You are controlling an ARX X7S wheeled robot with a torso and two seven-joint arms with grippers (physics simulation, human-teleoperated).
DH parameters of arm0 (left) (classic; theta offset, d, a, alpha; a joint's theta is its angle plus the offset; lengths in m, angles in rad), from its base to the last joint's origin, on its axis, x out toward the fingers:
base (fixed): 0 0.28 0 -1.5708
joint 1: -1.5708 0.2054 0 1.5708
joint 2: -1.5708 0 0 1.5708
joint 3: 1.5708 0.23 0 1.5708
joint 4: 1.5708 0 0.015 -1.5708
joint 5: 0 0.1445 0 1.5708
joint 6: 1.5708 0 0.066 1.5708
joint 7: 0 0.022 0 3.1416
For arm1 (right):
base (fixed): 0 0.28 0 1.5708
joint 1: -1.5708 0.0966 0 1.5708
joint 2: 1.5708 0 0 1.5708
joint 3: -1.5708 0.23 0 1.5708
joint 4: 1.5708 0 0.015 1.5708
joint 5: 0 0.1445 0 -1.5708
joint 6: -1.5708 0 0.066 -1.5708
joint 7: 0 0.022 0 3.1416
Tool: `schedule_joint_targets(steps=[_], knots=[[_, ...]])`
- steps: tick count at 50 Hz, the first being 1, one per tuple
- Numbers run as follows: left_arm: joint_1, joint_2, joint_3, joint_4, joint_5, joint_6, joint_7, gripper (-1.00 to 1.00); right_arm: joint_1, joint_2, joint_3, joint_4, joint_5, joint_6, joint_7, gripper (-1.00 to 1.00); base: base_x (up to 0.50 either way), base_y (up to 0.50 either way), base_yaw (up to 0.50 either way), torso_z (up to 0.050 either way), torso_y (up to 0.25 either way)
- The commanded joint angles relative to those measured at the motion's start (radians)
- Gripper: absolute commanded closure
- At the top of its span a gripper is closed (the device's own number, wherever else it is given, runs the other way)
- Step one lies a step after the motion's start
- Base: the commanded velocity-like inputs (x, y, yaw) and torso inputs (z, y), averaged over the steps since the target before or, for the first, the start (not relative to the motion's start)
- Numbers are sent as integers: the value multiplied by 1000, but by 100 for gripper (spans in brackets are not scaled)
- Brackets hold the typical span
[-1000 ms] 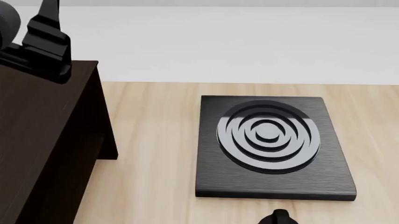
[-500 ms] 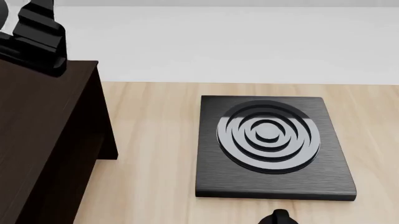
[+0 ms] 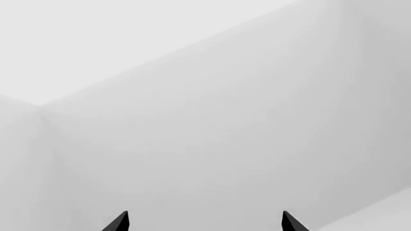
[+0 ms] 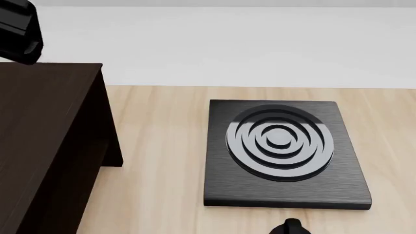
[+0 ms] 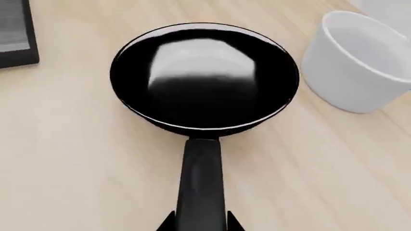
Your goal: Put the frying pan under the cabinet shelf.
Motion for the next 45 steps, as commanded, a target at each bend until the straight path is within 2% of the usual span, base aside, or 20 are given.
schedule_joint_targets(steps=[1, 14, 27, 36, 40, 45], knots=[[-58, -5, -26, 7, -89, -41, -54, -100, 29, 74, 19, -169, 34, 53, 13, 100, 0, 0, 0, 0, 0], [-53, -22, -33, 12, -99, -31, -51, -100, 66, 175, 51, -344, 127, 129, 42, 100, 0, 0, 0, 0, 2], [-71, -35, -47, 18, -143, -34, -76, -100, 202, 280, 12, -470, 307, 231, 148, 100, 0, 0, 0, 0, 2], [-72, -56, -62, 27, -169, -31, -92, -100, 445, 392, -144, -507, 518, 292, 268, 100, 0, 0, 0, 0, 1], [-62, -67, -70, 33, -172, -23, -93, -100, 674, 452, -304, -515, 655, 351, 346, 100, 0, 0, 1, 0, 0], [-44, -78, -74, 37, -159, -10, -80, -100, 994, 445, -494, -516, 843, 457, 466, 100, 0, 0, 0, 0, 2]])
